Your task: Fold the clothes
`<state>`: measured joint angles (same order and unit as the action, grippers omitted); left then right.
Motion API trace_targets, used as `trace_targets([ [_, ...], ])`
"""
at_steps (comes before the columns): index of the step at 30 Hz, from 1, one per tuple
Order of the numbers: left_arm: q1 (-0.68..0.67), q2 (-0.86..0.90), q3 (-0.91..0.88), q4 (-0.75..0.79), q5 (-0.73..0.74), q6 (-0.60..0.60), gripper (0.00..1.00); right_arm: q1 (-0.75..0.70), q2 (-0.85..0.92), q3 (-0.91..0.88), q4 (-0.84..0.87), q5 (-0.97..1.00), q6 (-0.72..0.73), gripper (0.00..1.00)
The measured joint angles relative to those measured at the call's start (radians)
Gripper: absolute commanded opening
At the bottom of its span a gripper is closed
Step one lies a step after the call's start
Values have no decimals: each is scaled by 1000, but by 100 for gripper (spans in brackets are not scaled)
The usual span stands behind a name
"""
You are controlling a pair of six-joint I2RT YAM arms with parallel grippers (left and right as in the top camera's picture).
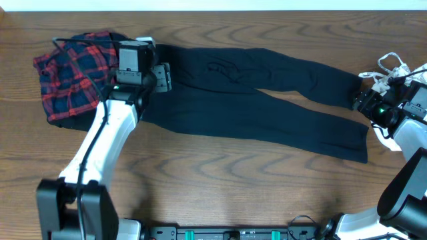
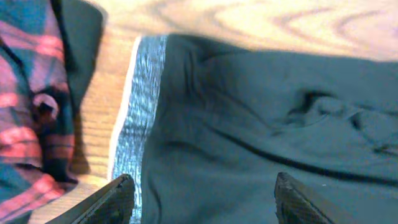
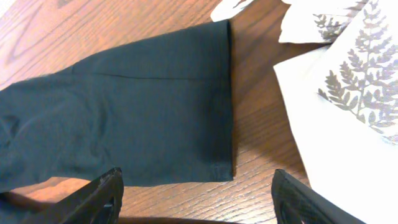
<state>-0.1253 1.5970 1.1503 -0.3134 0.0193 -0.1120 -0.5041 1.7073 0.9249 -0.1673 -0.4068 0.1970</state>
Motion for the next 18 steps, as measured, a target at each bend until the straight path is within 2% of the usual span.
trace_targets([
  [4, 0, 45, -1, -50, 0, 0, 72, 0, 12, 0, -6, -6, -5, 61],
  [5, 0, 50, -1, -67, 0, 0, 73, 0, 16, 0, -8, -15, -4, 54],
  [6, 0, 51, -1, -93, 0, 0, 72, 3, 24, 0, -8, -24, -6, 39],
  [8, 0, 51, -2, -138, 0, 0, 72, 11, 43, 0, -5, -34, -11, 17],
  [9, 0, 51, -2, -156, 0, 0, 72, 18, 54, 0, 0, -37, -14, 13],
  [18, 0, 51, -4, -250, 0, -19, 72, 102, 154, 0, 140, -7, -11, 13],
])
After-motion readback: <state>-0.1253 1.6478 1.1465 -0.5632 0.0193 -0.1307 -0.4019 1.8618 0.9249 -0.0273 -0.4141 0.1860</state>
